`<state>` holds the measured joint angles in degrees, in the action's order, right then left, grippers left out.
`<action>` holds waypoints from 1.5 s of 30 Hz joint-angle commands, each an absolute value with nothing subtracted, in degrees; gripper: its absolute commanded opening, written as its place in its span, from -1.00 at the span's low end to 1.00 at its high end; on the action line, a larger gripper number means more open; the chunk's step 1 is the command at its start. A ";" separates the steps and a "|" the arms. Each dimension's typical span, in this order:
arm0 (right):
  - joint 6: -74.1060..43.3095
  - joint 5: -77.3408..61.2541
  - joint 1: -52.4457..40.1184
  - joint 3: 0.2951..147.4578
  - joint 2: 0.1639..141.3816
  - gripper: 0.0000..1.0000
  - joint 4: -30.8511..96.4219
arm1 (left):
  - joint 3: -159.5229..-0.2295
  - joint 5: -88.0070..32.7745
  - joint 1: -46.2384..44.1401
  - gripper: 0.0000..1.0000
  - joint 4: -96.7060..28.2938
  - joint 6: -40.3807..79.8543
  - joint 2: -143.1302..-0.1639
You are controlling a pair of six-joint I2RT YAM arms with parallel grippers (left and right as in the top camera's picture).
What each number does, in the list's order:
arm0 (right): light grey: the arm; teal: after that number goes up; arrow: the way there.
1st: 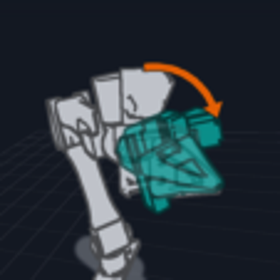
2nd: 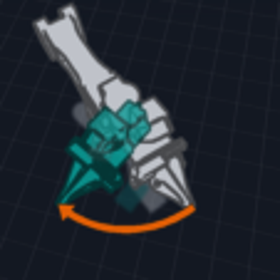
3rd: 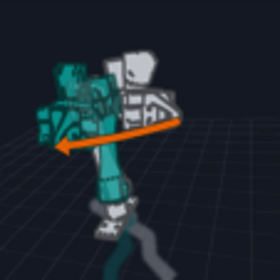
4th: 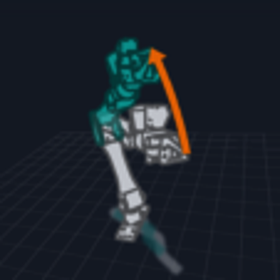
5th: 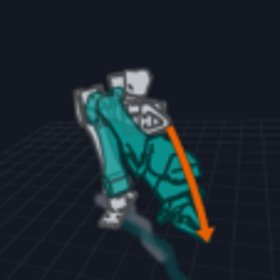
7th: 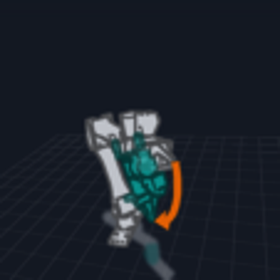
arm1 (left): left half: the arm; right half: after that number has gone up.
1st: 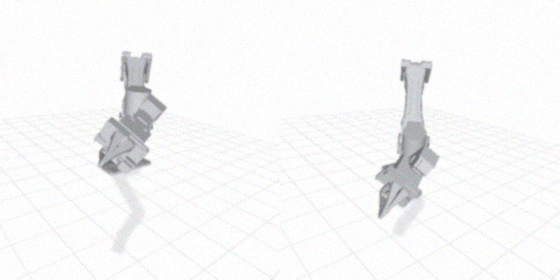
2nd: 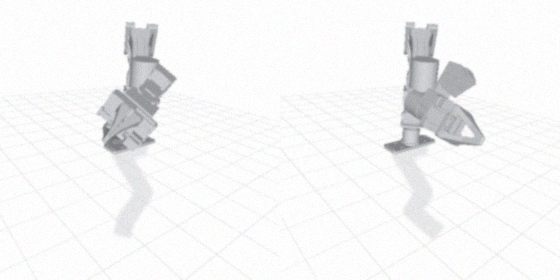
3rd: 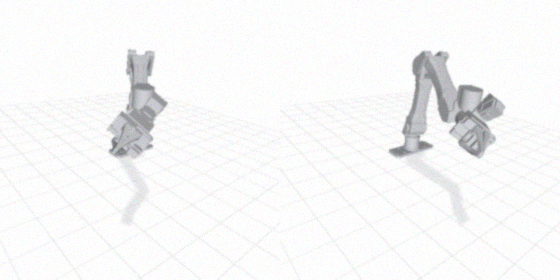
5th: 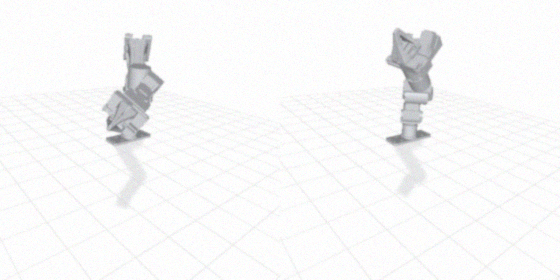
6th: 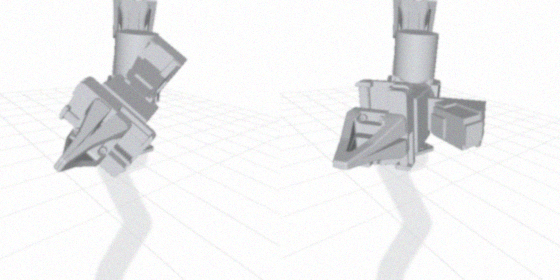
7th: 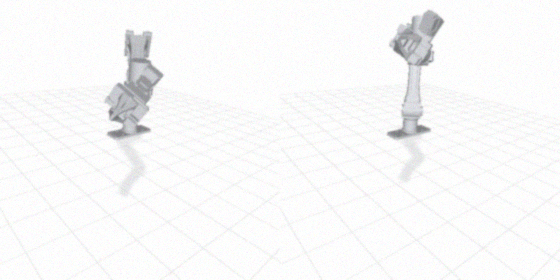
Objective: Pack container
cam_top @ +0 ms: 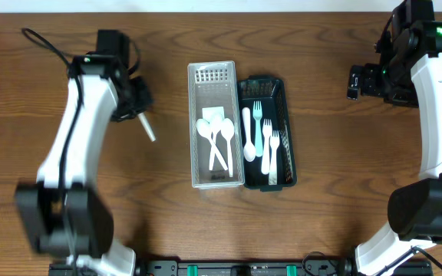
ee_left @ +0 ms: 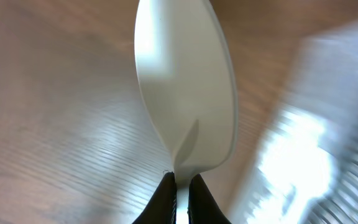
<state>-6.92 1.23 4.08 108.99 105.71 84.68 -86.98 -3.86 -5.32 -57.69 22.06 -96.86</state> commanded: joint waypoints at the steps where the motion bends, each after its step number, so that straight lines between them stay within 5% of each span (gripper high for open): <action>1: -6.11 1.08 3.73 108.95 105.69 0.99 84.58 | -87.35 -3.18 -12.73 -0.88 -57.69 17.91 -91.26; 10: -6.11 1.06 3.73 108.95 105.69 0.98 84.42 | -86.46 1.19 -30.00 -0.88 -51.44 16.08 -93.38; 21: -6.09 1.10 3.73 108.95 105.69 0.99 84.42 | -86.46 1.13 -32.16 -0.82 -50.43 16.10 -111.31; 25: -6.09 1.56 3.73 108.95 105.69 0.99 84.18 | -86.63 1.15 -32.16 -0.44 -50.83 15.94 -112.14; 30: -6.09 1.56 3.73 108.95 105.69 0.99 83.53 | -89.17 5.69 -32.16 0.26 -53.67 14.74 -106.32; 36: -6.11 1.43 3.31 108.95 105.69 0.98 80.88 | -89.67 13.23 -29.56 0.50 -53.78 14.59 -93.97; 41: -6.11 0.80 0.32 108.95 105.69 0.98 71.70 | -89.65 13.15 -20.80 0.97 -50.52 14.61 -87.66; 45: -3.79 1.13 -3.01 108.95 106.08 0.98 60.12 | -89.58 13.10 -12.80 0.96 -45.76 14.63 -88.03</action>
<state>-6.42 1.26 -0.58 108.84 105.71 63.70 -89.67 11.64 -16.64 -47.09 14.96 -86.17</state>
